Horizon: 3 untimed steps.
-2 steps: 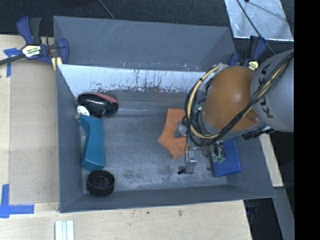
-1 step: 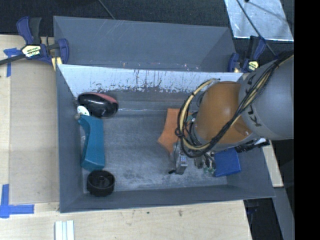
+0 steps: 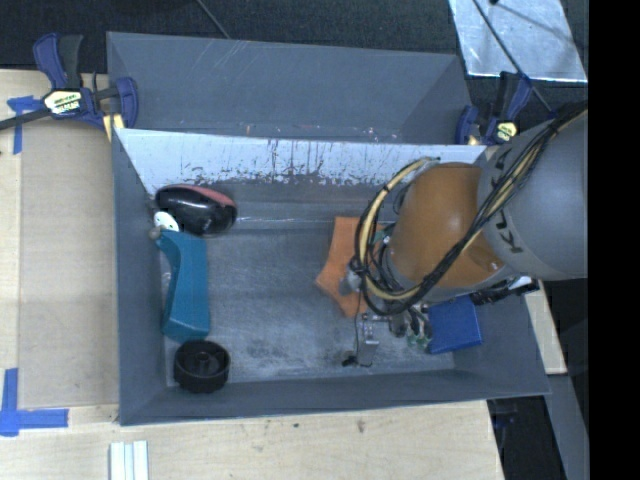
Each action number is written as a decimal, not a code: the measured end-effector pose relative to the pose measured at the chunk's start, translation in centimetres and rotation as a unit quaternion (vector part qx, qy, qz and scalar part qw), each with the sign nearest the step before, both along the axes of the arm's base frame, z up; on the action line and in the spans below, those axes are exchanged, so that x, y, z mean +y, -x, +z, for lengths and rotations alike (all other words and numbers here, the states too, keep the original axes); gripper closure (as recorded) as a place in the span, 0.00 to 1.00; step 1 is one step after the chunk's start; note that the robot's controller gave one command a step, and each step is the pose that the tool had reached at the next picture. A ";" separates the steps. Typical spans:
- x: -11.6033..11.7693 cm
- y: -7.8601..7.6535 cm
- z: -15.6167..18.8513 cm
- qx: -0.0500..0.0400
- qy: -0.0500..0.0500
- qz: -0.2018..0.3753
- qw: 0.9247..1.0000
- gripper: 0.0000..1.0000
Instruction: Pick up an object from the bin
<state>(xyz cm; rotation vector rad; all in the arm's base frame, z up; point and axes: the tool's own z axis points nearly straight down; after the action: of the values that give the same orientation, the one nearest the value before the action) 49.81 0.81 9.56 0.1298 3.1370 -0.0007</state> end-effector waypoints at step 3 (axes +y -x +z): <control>-0.4 -5.6 -2.5 -0.002 0.000 -0.013 1.000 1.00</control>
Offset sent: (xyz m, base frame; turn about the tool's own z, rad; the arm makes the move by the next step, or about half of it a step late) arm 0.0550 -0.0035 -0.0256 0.0279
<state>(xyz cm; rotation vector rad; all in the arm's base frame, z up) 55.45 0.43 7.11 0.1691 3.1312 0.0000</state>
